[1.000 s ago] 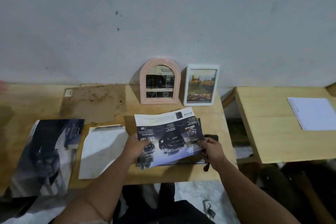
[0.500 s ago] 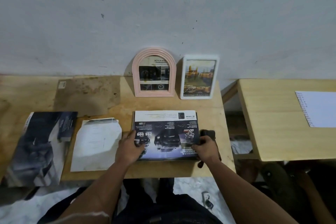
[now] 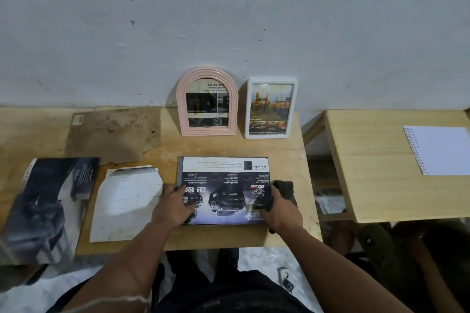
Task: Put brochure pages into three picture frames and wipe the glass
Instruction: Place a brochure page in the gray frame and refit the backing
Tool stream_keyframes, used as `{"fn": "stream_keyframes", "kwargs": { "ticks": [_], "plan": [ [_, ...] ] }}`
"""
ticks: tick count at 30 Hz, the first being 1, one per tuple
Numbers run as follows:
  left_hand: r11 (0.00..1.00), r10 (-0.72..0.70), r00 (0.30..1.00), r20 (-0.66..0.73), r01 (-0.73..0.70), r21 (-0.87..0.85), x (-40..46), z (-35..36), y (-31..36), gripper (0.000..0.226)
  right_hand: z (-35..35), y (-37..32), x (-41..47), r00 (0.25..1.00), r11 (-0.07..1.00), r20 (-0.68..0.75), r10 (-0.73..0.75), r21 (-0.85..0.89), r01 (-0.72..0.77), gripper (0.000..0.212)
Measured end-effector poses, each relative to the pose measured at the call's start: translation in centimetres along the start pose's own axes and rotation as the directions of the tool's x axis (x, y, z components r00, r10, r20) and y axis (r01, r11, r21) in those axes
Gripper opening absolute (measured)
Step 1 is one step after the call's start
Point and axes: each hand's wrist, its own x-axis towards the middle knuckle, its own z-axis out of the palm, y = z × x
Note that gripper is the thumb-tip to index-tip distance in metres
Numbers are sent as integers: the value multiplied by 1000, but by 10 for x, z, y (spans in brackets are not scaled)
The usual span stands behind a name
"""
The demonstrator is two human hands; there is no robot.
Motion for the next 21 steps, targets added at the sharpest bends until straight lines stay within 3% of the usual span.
{"fn": "stream_keyframes", "kwargs": {
  "ticks": [3,7,13,21],
  "plan": [
    [999,7,1000,1,-7,36,0,0,-4,73,-3,-2,0,998,995,-47,-33,-94,29,70],
    [998,-2,1000,-10,3,57,1,-1,-5,71,-4,-14,6,972,963,-115,-207,-200,181,66],
    [999,12,1000,-13,-12,31,1,-3,-1,69,7,-34,29,941,852,138,-309,-398,339,70],
    [999,26,999,21,-27,25,1,-10,-2,66,12,-37,28,948,851,148,-282,-417,319,68]
  ]
}}
